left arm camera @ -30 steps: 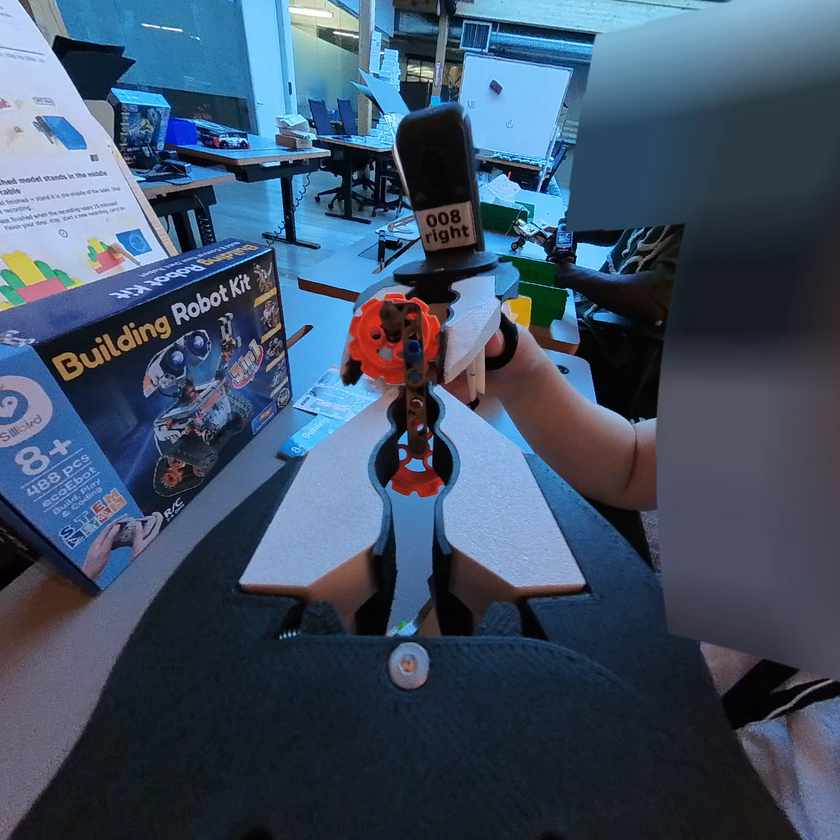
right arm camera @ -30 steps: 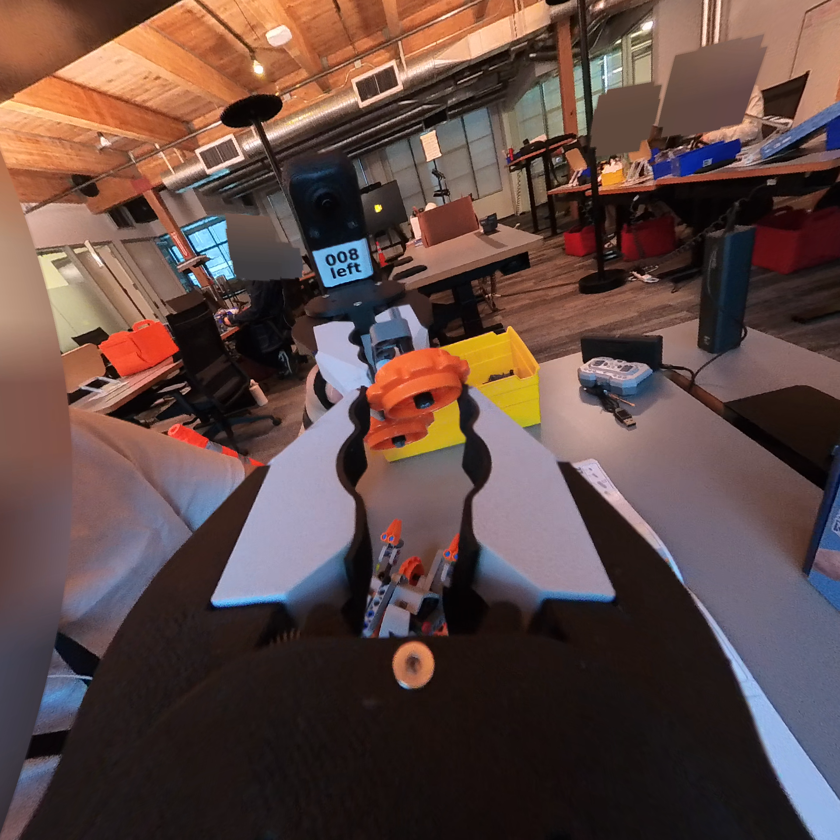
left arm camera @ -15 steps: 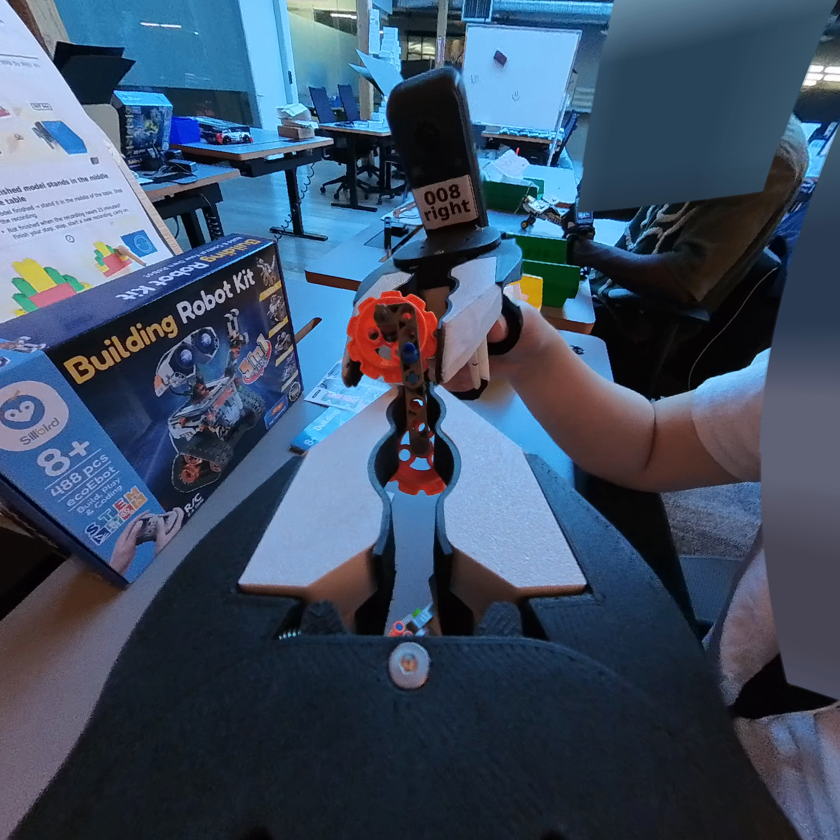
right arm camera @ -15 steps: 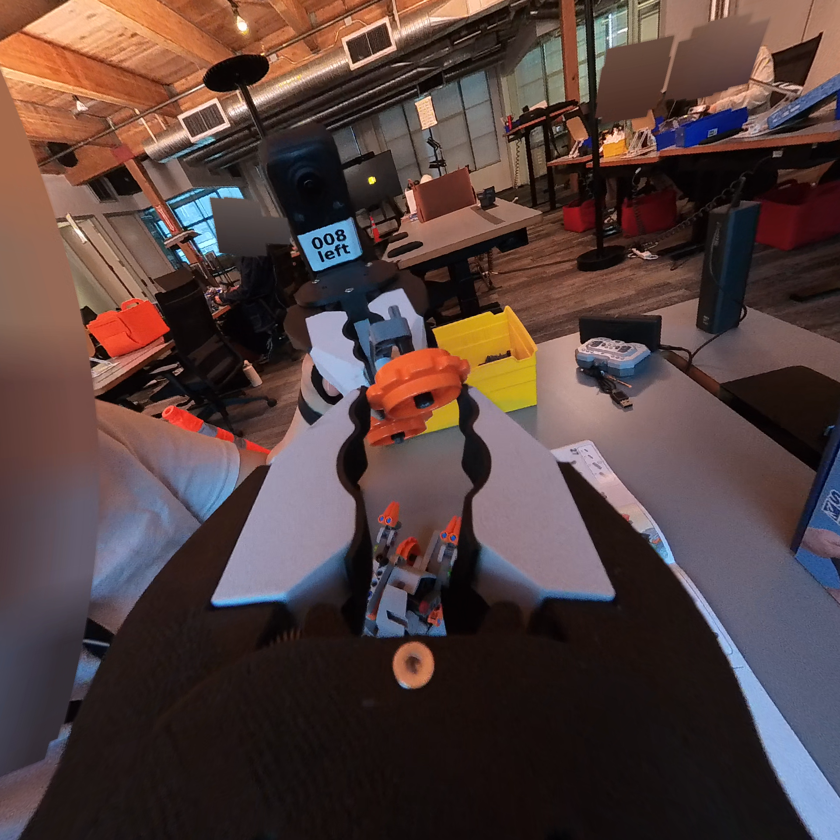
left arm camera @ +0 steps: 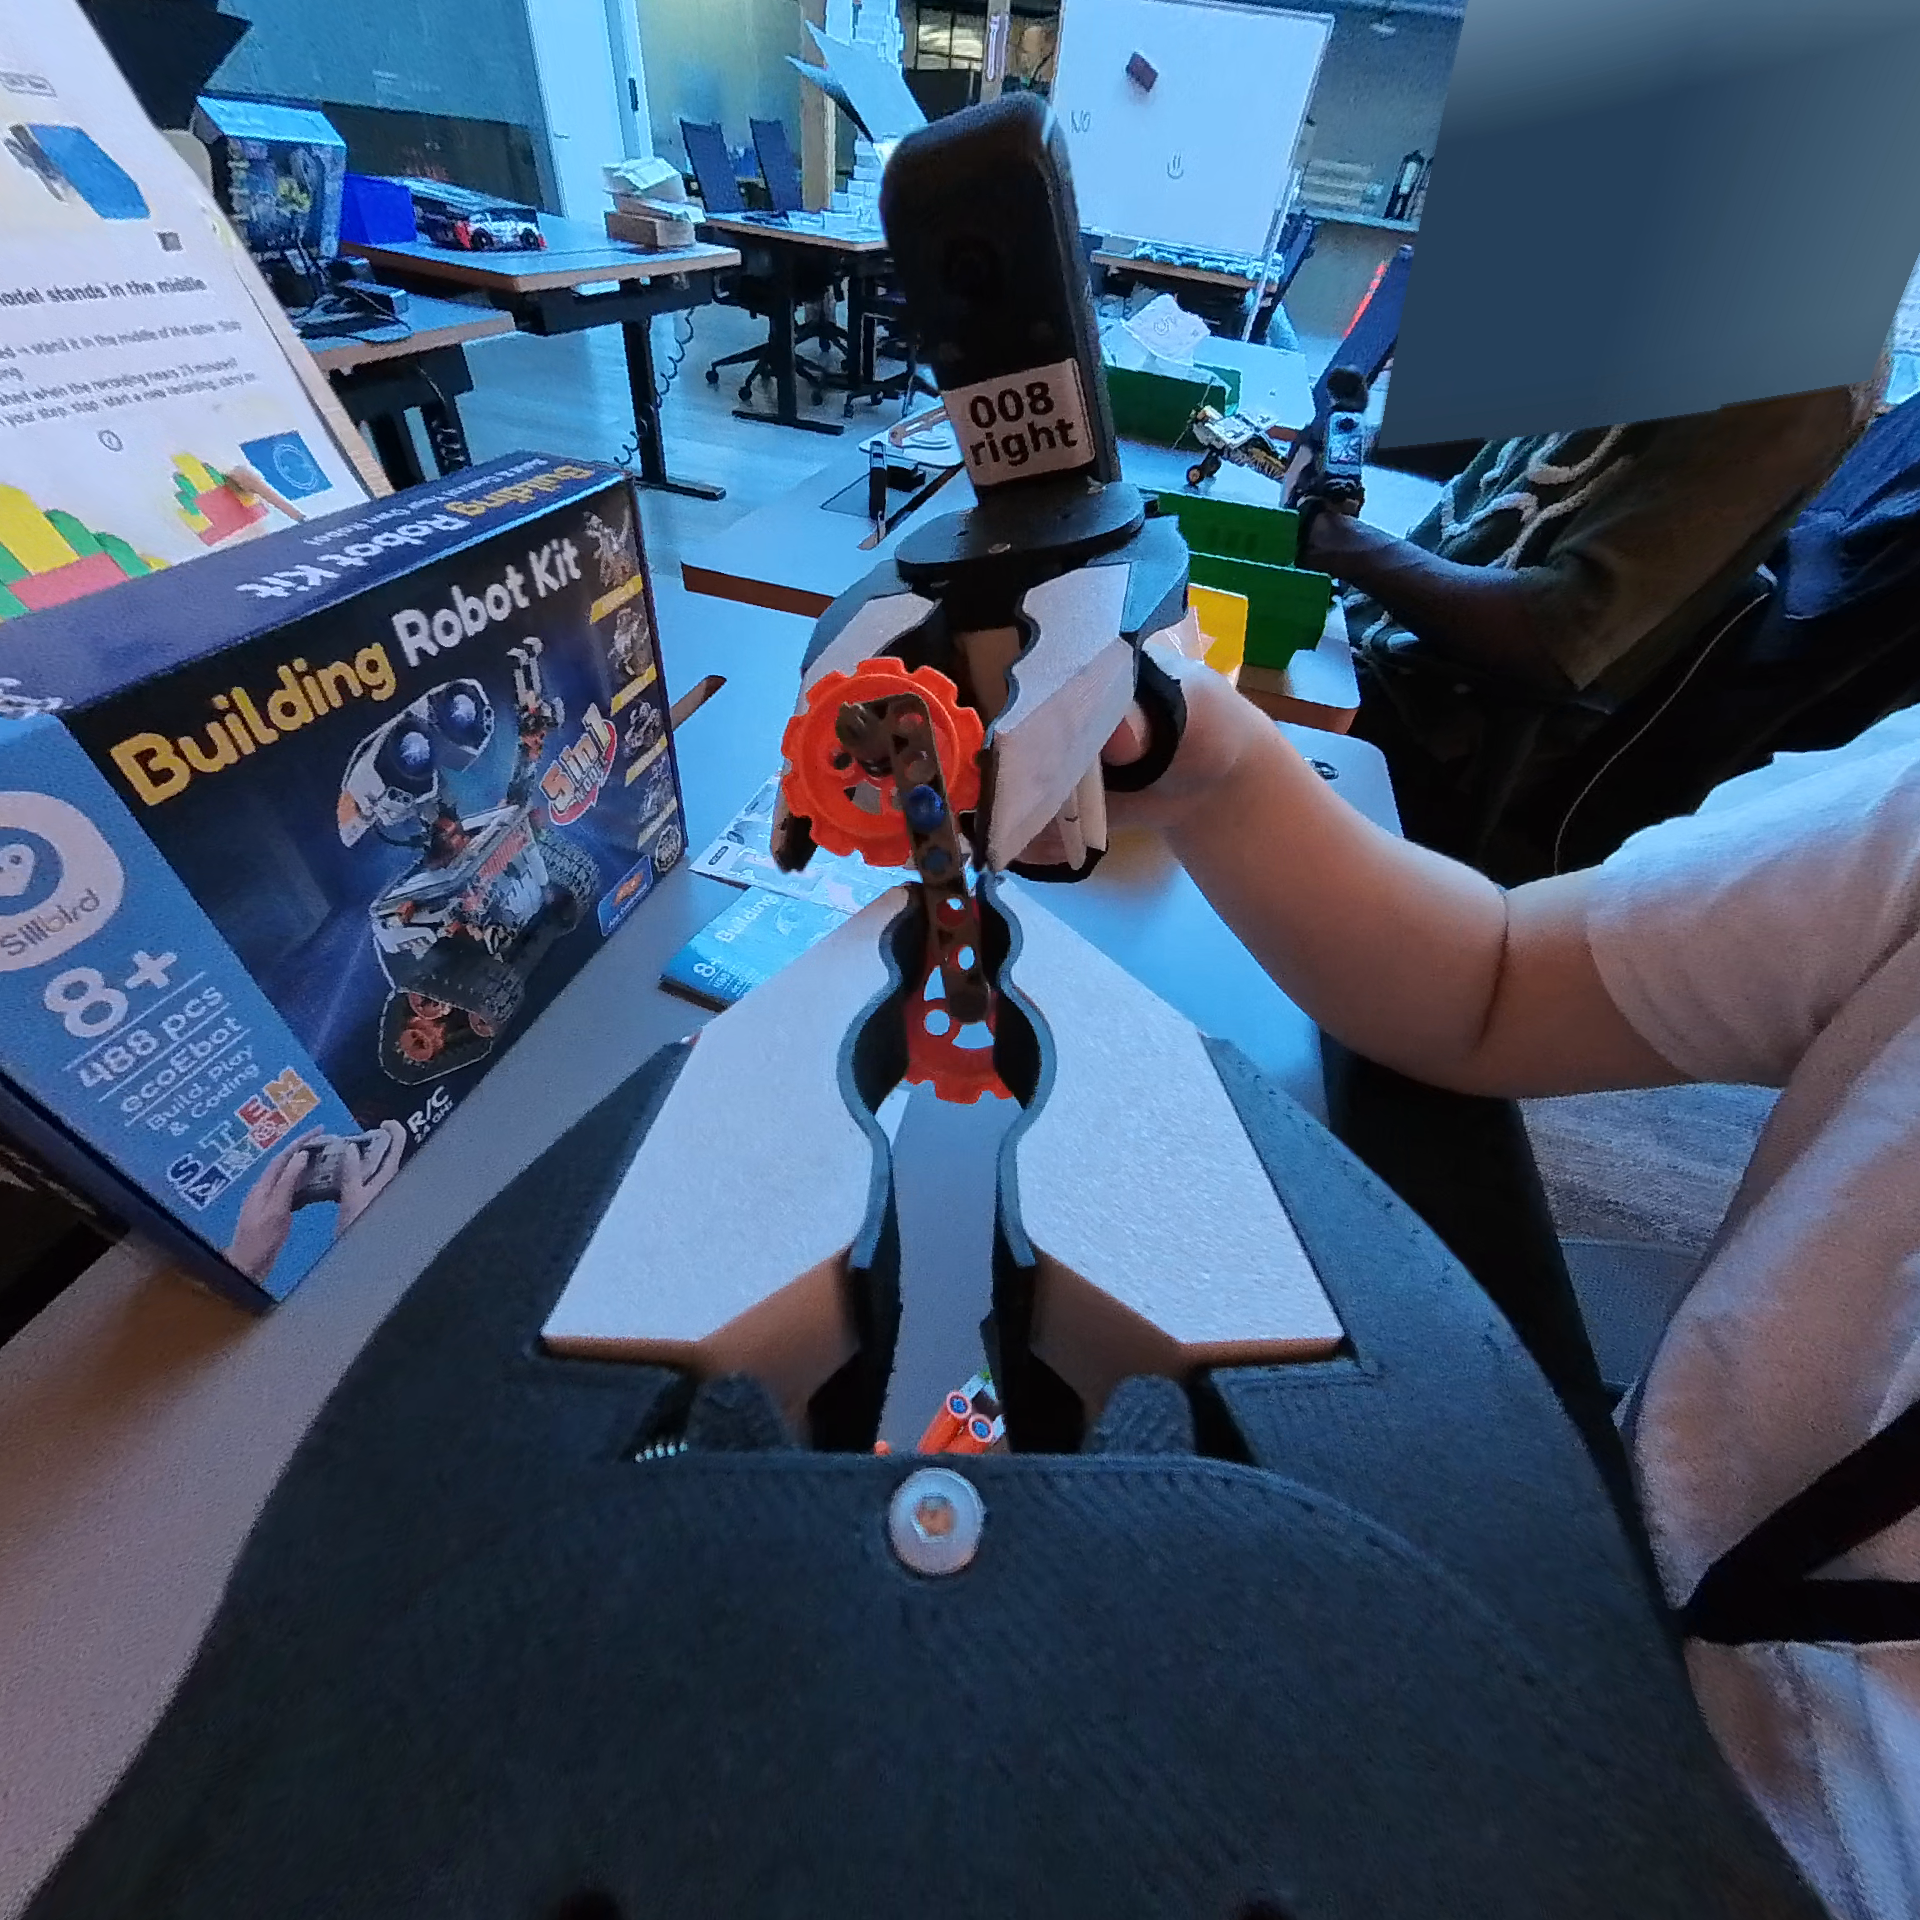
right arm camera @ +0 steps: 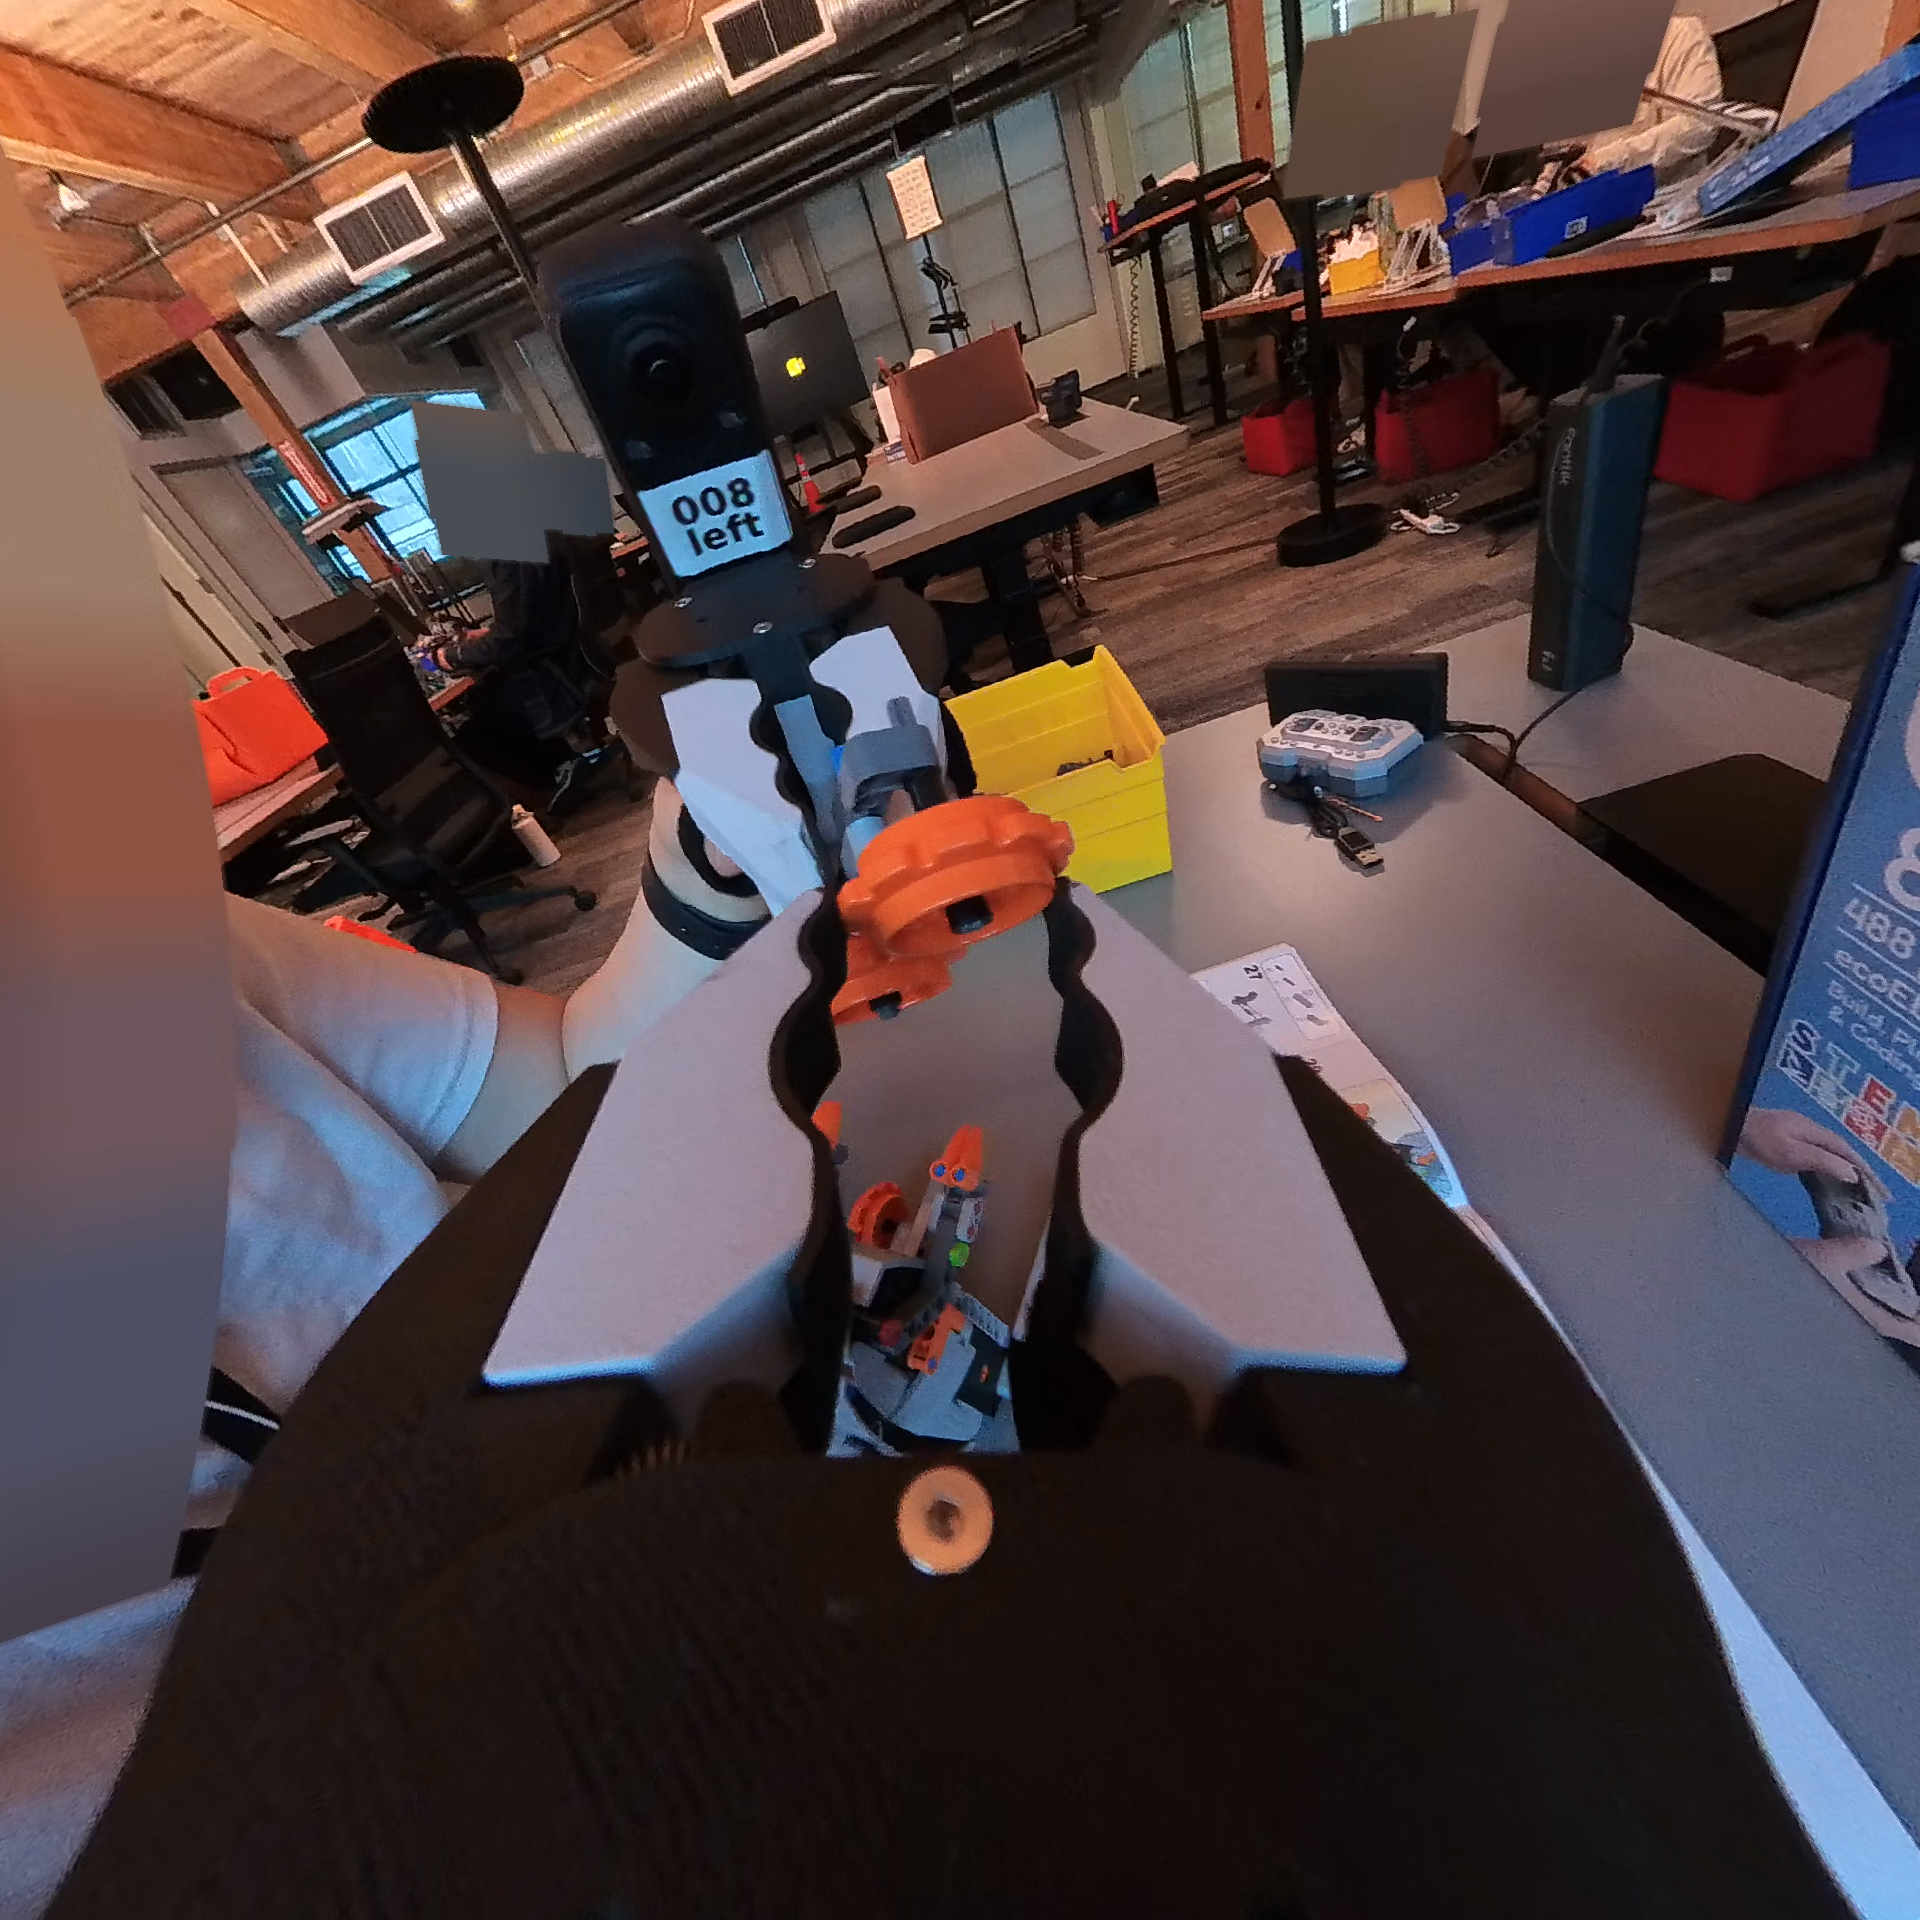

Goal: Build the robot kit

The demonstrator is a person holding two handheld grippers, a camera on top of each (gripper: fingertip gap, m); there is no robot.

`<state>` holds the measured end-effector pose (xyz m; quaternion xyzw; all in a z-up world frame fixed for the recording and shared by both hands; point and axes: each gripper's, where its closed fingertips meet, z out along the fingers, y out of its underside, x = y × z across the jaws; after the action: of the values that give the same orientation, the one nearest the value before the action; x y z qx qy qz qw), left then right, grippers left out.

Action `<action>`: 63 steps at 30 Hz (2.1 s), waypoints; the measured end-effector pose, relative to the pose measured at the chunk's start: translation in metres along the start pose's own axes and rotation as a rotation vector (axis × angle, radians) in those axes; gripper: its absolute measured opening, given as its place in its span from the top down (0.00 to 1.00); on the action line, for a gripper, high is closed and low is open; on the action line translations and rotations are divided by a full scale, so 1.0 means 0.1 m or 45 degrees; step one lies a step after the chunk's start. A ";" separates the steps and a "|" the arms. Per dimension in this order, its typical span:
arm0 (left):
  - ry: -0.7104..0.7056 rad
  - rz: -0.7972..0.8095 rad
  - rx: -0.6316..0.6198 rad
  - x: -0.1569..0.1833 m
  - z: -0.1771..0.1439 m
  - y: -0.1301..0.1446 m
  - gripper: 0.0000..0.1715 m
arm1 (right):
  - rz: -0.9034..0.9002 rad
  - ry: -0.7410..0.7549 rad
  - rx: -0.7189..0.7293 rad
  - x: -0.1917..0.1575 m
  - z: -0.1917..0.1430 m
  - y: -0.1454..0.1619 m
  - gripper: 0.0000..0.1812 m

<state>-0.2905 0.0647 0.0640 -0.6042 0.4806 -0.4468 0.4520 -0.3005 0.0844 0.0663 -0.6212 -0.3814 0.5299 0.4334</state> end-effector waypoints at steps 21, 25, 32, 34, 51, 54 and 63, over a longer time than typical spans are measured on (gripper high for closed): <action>-0.015 -0.040 0.011 -0.06 0.01 0.00 0.96 | 0.019 0.010 0.019 0.08 -0.02 0.01 0.79; -0.013 -0.087 0.050 -0.10 0.02 -0.02 0.97 | 0.034 -0.006 0.064 0.10 -0.04 -0.03 0.79; 0.085 -0.193 0.176 -0.06 0.03 -0.13 0.97 | 0.043 -0.074 0.171 0.03 -0.02 -0.13 0.74; 0.120 -0.222 0.217 -0.03 0.02 -0.17 0.97 | 0.049 -0.106 0.211 0.00 -0.01 -0.17 0.72; 0.149 -0.199 0.318 0.08 -0.13 -0.38 0.97 | 0.222 -0.365 0.594 -0.31 0.10 -0.47 0.77; 0.149 -0.192 0.291 0.09 -0.09 -0.34 0.97 | 0.218 -0.357 0.578 -0.31 0.12 -0.45 0.80; 0.135 -0.220 0.300 0.03 -0.04 -0.31 0.97 | 0.239 -0.319 0.579 -0.22 0.10 -0.44 0.81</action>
<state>-0.2886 0.0656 0.0955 -0.5616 0.3943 -0.5686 0.4536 -0.3145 0.0793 0.1140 -0.4700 -0.2442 0.7125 0.4602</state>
